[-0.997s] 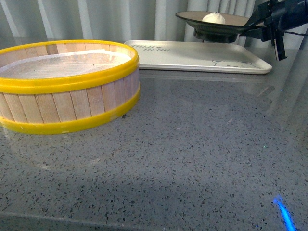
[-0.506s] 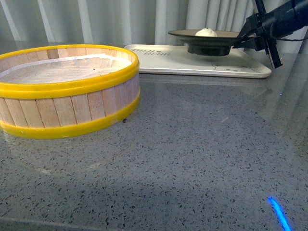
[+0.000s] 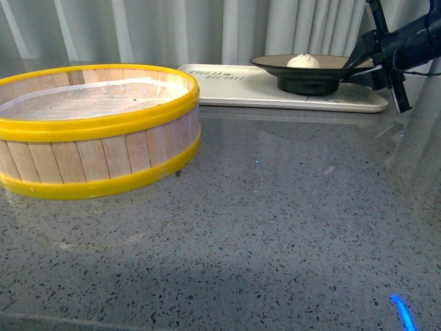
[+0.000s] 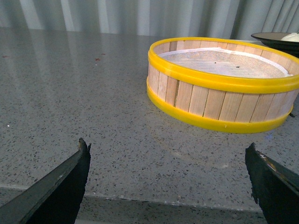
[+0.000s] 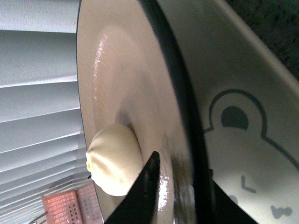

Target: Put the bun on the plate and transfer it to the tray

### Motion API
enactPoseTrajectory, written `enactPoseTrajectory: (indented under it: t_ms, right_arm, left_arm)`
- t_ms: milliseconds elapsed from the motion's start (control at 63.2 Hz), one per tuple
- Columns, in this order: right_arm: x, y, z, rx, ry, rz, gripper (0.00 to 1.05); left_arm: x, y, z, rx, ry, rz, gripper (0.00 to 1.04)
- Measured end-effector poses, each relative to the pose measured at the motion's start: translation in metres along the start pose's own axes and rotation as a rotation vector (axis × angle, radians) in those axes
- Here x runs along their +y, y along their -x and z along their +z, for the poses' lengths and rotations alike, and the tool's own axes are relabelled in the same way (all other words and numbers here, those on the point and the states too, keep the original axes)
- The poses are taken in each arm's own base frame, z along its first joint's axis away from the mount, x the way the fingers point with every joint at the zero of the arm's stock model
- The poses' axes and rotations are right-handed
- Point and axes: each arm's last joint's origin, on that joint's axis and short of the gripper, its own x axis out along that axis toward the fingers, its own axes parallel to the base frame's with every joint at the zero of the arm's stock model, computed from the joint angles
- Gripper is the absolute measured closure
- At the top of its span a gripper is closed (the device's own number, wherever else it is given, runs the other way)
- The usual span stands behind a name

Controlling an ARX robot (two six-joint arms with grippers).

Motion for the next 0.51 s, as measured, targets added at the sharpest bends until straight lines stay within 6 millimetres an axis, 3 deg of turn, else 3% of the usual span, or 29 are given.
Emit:
enactPoseTrajectory:
  t_ms: [364,443,506]
  right_arm:
    - [0.007,0.010,-0.010,-0.004,0.004,0.019,0.29]
    - [0.011,0.017,-0.012,-0.012,0.010,0.030,0.10]
    - [0.011,0.022,-0.014,-0.013,0.007,0.030,0.09]
  left_arm:
    - [0.000,0.000,0.000,0.000,0.000,0.000,0.07]
    - [0.000,0.000,0.000,0.000,0.000,0.000,0.07]
    - [0.000,0.000,0.000,0.000,0.000,0.000,0.07]
